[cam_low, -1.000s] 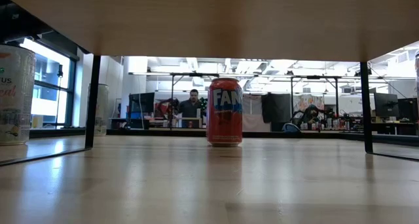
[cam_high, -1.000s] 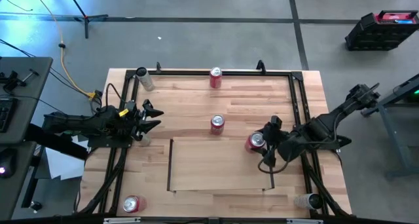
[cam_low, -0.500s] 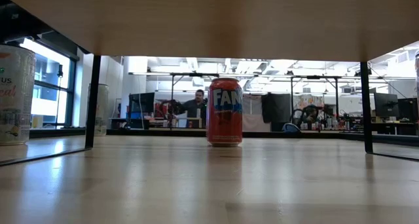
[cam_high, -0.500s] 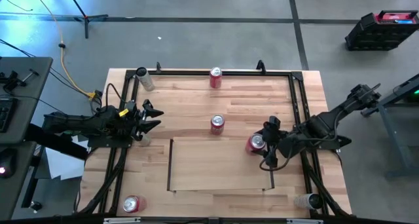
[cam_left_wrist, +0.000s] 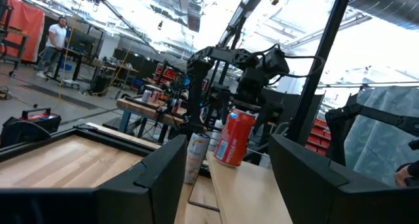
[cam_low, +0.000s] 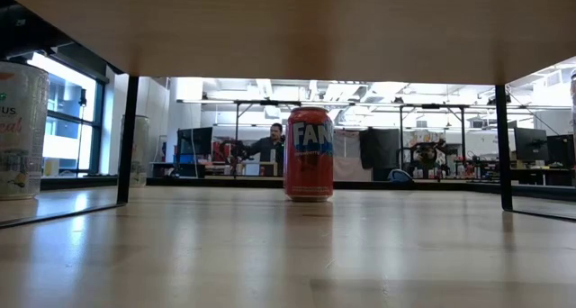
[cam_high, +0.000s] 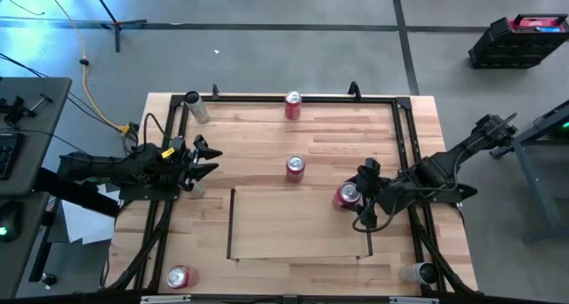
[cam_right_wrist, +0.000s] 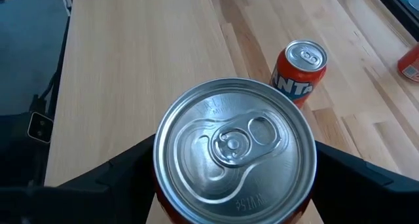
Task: Place canned beverage on shelf
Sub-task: Put the top right red soda can on the shelf
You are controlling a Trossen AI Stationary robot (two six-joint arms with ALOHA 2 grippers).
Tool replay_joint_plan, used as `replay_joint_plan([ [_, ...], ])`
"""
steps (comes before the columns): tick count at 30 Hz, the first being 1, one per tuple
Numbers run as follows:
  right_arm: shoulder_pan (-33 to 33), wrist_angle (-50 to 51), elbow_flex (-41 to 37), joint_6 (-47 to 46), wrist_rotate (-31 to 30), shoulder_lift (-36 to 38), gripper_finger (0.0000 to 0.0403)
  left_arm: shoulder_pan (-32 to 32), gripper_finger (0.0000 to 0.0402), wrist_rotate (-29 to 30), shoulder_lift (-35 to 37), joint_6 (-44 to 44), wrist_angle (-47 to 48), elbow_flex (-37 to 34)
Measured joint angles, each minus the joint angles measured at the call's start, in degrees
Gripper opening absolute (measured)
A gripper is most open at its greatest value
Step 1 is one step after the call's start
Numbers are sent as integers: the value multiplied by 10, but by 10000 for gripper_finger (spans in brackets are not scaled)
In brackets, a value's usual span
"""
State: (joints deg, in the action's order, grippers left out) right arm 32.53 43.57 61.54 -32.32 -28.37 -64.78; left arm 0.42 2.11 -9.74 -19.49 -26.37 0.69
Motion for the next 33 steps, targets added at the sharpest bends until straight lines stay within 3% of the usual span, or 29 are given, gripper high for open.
replay_joint_plan([
  [33, -5, -11, 0, 1, 20, 0, 323, 0, 209, 0, 0, -9, 0, 0],
])
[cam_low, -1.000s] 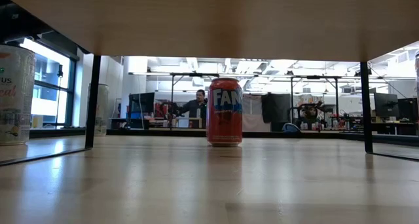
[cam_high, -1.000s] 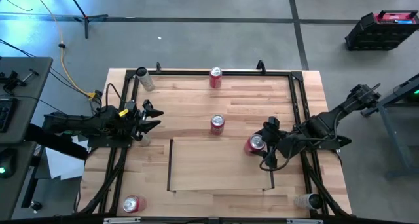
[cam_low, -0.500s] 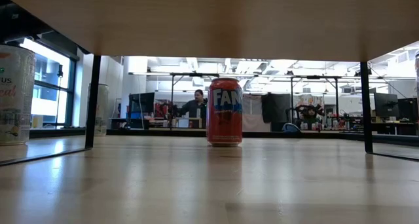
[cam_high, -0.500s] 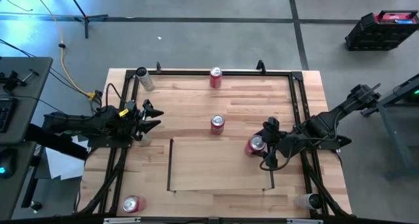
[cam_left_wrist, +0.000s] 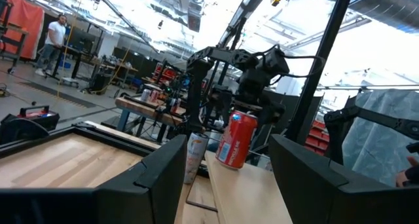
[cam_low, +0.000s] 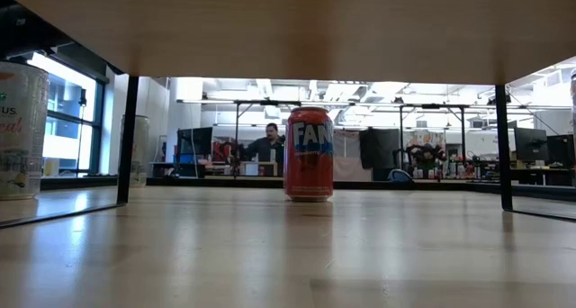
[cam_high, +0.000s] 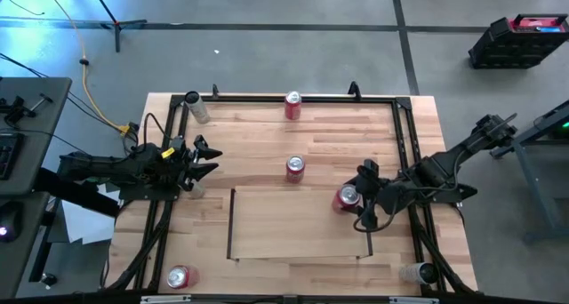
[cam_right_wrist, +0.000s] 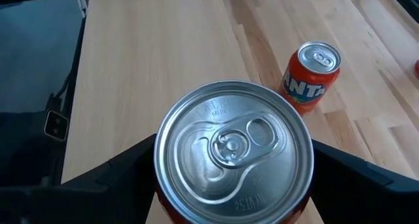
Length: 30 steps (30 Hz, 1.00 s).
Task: Place canned beverage on shelf
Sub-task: Put the top right red soda can on the shelf, then put the top red soda can on the shelf
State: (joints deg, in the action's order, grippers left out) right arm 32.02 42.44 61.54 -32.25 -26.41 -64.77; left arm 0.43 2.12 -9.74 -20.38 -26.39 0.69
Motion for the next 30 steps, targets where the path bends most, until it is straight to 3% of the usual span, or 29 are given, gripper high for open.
replay_joint_plan([
  [6, -5, 1, 0, -3, 3, 0, 326, 0, 209, 0, 0, 0, 0, 0],
  [20, -5, -5, 1, 0, 14, 1, 374, 0, 209, -1, 0, 0, 0, 0],
  [30, -5, 1, 63, 25, -12, 3, 374, 0, 209, -15, 0, 0, 0, 0],
])
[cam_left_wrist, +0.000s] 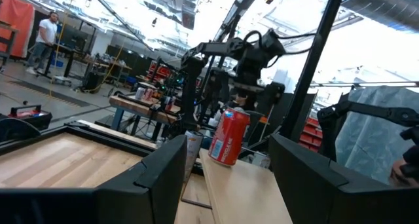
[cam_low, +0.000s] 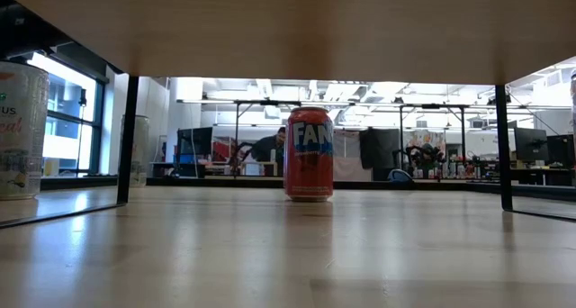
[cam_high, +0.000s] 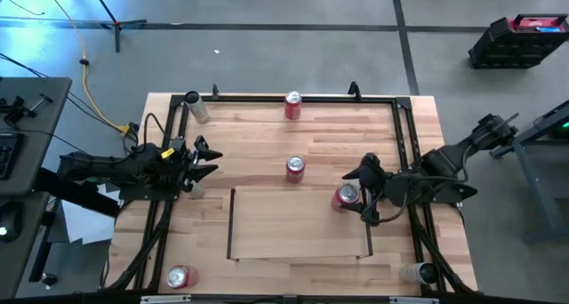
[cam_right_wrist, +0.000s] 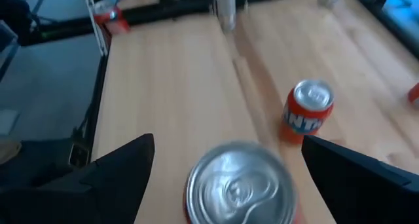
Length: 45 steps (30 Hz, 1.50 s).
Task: Place canned beverage on shelf
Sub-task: Put the top red soda can on the shelf
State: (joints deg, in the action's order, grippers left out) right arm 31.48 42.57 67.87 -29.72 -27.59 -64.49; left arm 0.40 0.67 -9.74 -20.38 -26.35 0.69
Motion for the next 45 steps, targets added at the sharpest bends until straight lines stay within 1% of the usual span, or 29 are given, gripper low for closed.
replay_joint_plan([
  [6, -2, -3, 43, 30, -55, 0, 374, 0, 209, 0, 0, 0, 0, 0],
  [10, -27, -16, 74, 69, -64, 0, 374, 0, 209, 0, 0, 0, 0, 0],
  [12, -50, -33, 85, 95, -57, -3, 374, 0, 209, 0, 0, 0, 0, 0],
  [19, -165, -73, 109, 158, 34, -50, 374, 0, 209, 0, 0, 0, 0, 0],
  [23, -234, -76, 127, 164, 65, -102, 374, 0, 209, 0, 0, 0, 0, 0],
  [28, -303, -82, 154, 182, 71, -178, 374, 0, 209, 0, 0, 17, -1, 0],
  [32, -355, -82, 194, 176, 98, -248, 374, 0, 209, 0, 0, 35, -1, 0],
  [35, -388, -77, 233, 163, 100, -304, 374, 0, 209, 0, 0, 36, -1, 0],
  [41, -448, -50, 305, 75, 67, -414, 374, 0, 209, 0, 0, 26, -1, 0],
  [45, -466, -26, 345, -7, 37, -477, 374, 0, 209, 0, 0, 26, -1, 0],
])
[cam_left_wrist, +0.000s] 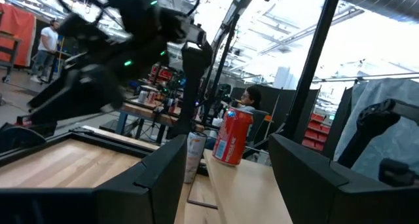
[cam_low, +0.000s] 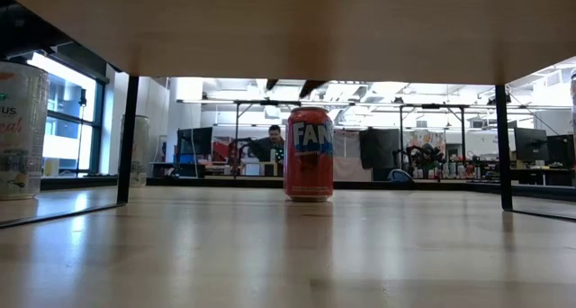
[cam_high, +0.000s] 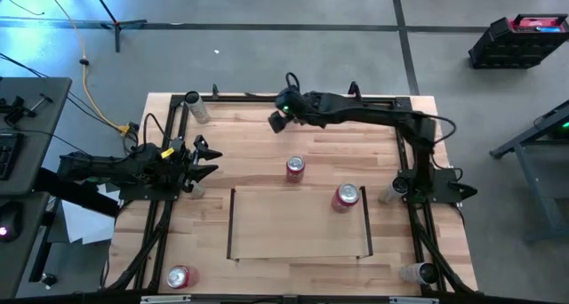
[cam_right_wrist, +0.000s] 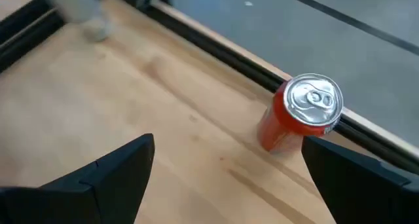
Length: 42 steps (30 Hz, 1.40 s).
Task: Place canned beverage on shelf
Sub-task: Put the top red soda can on the shelf
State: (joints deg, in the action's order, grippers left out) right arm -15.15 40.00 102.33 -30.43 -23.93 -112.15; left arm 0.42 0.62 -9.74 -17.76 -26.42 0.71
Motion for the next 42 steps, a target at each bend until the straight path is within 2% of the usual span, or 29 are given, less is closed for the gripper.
replay_joint_plan([
  [10, -13, 69, 98, -113, -108, -90, 374, 0, 209, 0, 0, -1, 0, 0],
  [15, -24, 75, 102, -140, -102, -92, 374, 0, 209, 0, 0, -27, 22, 0],
  [20, -47, 71, 104, -147, -59, -100, 374, 0, 209, 0, 0, -27, 39, 0],
  [26, -50, 64, 103, -158, -115, -113, 374, 0, 209, 0, 0, -27, 49, 0],
  [42, -63, 59, 102, -177, -95, -135, 374, 0, 209, 0, 0, -27, 57, 0],
])
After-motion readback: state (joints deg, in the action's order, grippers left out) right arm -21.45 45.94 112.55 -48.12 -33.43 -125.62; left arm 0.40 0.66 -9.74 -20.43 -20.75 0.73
